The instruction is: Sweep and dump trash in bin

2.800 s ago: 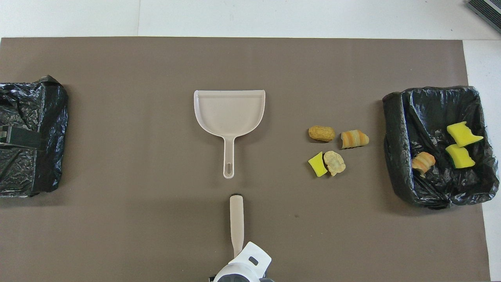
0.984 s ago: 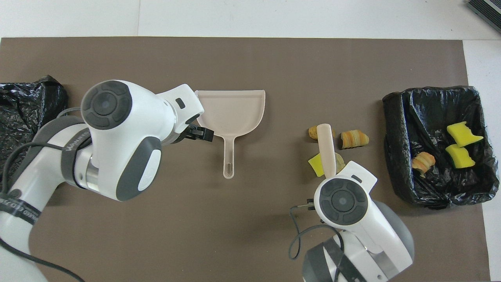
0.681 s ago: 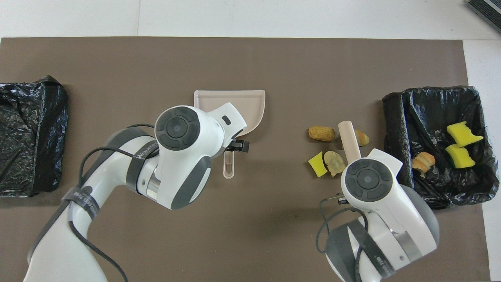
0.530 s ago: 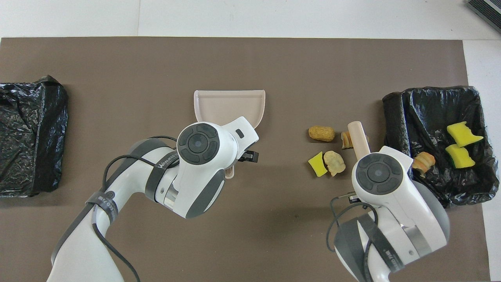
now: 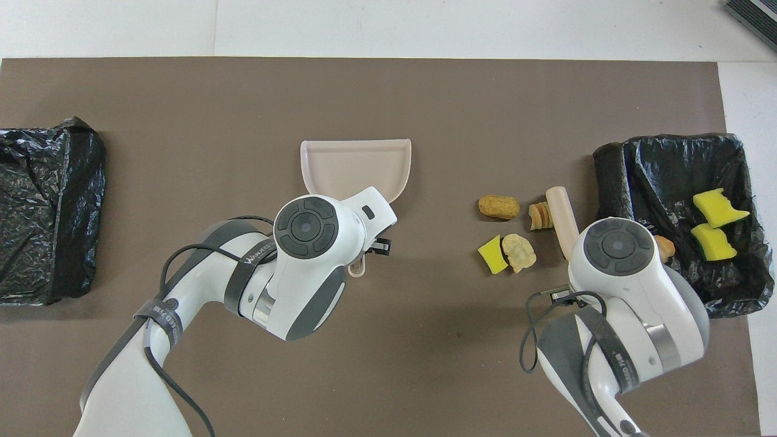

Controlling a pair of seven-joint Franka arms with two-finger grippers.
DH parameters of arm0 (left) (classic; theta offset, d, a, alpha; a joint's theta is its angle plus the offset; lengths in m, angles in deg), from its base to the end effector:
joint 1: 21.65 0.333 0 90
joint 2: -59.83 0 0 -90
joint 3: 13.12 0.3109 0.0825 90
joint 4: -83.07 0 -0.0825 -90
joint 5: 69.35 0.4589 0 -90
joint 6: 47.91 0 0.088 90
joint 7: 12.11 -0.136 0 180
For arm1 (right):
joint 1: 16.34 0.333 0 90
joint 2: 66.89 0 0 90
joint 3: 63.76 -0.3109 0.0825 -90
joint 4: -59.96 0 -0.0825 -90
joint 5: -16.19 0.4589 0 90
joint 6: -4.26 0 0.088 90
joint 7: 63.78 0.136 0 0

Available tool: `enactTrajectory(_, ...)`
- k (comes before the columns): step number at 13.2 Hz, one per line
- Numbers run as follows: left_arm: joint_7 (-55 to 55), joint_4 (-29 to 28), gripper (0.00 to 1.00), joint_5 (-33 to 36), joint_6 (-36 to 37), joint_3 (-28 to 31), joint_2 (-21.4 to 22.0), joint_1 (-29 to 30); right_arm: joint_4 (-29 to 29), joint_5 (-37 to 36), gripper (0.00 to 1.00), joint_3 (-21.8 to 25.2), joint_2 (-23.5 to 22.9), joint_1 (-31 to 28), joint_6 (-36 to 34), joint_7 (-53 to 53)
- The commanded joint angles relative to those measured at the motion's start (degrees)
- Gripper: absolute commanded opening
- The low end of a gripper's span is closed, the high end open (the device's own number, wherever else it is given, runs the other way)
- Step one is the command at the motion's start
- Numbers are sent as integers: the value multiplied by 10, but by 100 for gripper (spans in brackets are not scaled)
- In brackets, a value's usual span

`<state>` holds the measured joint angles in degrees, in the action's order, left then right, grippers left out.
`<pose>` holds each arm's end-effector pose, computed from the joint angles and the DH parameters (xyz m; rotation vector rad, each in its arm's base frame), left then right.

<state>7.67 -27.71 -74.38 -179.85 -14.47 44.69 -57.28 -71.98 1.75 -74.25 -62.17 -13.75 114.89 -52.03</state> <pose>0.5433 -0.4135 0.2833 3.0026 -0.3678 0.0862 0.5114 0.0931 0.2844 2.8225 0.2041 -0.3332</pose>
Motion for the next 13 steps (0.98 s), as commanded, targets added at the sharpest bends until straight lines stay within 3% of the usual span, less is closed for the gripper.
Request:
enactTrajectory(1,-47,-17,0,1,-3,4,15,12,0,109,0,-4,3,-4,-2,-32)
enactTrajectory(4,-181,-7,0,1,10,4,19,59,11,231,0,-4,-3,16,-3,-31)
enactTrajectory(6,-334,14,0,0,46,4,19,97,35,252,0,-4,-12,37,-16,-7)
enactTrajectory(8,-475,21,0,-2,51,4,24,134,71,238,0,-2,-8,53,-58,37)
enactTrajectory(10,-615,28,0,-3,70,4,31,160,84,169,0,-2,3,52,-88,39)
enactTrajectory(13,-759,29,0,-4,138,5,39,171,50,111,0,-5,38,54,-137,44)
